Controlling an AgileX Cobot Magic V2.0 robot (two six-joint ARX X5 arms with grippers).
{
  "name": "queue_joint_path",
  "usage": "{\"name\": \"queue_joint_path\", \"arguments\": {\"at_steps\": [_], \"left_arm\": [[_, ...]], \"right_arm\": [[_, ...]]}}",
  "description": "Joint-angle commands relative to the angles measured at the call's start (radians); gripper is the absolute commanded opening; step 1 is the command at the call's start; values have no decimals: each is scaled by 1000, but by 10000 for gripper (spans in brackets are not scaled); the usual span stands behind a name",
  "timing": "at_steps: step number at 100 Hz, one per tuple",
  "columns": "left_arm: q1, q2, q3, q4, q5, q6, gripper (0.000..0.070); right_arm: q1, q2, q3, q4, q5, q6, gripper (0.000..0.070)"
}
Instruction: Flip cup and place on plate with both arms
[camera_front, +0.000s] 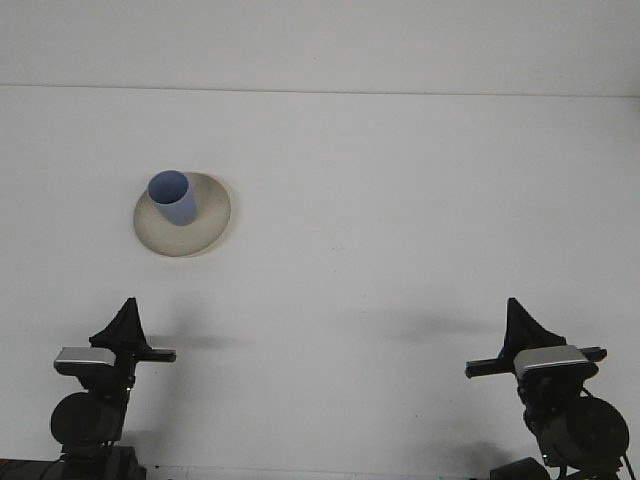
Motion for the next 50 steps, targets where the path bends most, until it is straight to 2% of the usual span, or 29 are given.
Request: {"name": "queue_joint_path", "arguments": {"at_steps": [1, 12, 25, 35, 50], "left_arm": [[0, -1, -18, 11, -2, -4, 14], [0, -1, -18, 11, -2, -4, 14], [0, -1, -18, 11, -3, -4, 14], [0, -1, -18, 11, -3, -4, 14], [0, -2, -18, 11, -3, -4, 13]], "right_arm": [[-60, -17, -25, 52, -13, -42, 3], [-171, -72, -155, 180, -79, -114, 3], [-222, -174, -319, 248, -177, -219, 3], [-231, -257, -411, 249, -147, -245, 3], [-231, -253, -488, 269, -121, -267, 3]]}}
